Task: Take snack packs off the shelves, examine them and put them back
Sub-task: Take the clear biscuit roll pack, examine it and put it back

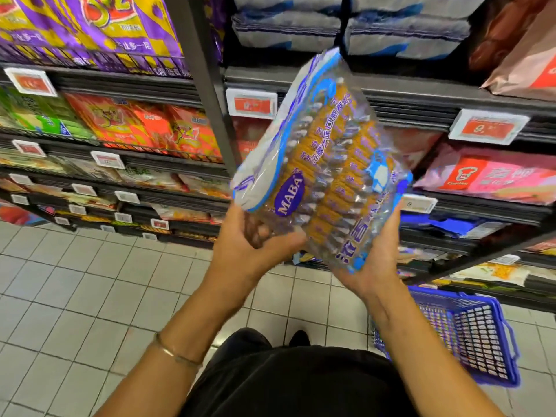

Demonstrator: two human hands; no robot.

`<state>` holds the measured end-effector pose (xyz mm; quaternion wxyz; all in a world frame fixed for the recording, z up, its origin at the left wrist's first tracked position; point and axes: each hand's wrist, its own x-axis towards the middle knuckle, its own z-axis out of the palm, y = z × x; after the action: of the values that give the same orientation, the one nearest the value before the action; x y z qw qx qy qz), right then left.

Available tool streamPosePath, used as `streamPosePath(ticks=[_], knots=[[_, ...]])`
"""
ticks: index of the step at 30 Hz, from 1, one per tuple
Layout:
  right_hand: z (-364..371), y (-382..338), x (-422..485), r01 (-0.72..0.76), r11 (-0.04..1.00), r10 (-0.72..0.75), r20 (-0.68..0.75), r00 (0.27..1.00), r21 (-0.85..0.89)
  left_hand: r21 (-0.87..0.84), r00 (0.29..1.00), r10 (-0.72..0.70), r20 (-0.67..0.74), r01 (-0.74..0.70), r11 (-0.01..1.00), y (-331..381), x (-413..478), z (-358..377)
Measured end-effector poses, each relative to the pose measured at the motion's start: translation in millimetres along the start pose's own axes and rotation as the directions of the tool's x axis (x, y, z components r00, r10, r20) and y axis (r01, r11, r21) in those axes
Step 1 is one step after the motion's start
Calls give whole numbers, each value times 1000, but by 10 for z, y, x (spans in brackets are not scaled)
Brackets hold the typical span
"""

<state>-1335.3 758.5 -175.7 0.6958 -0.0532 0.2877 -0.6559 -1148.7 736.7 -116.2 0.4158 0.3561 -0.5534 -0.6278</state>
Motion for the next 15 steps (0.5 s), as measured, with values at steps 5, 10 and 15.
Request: streamPosePath(ticks=[5,10,15], knots=[[38,135,11,-141,990,141,41,989,-8,-47,982,63,-179,-73,996,-17,94,164],[-32,-154,70,83,961,-102,-61,993,-263,32,941,141,-309,-138,990,268,304,-75],[134,-492,36,138,930,-115,87,990,-340,-57,956,47,-288,-66,996,473,484,-173]])
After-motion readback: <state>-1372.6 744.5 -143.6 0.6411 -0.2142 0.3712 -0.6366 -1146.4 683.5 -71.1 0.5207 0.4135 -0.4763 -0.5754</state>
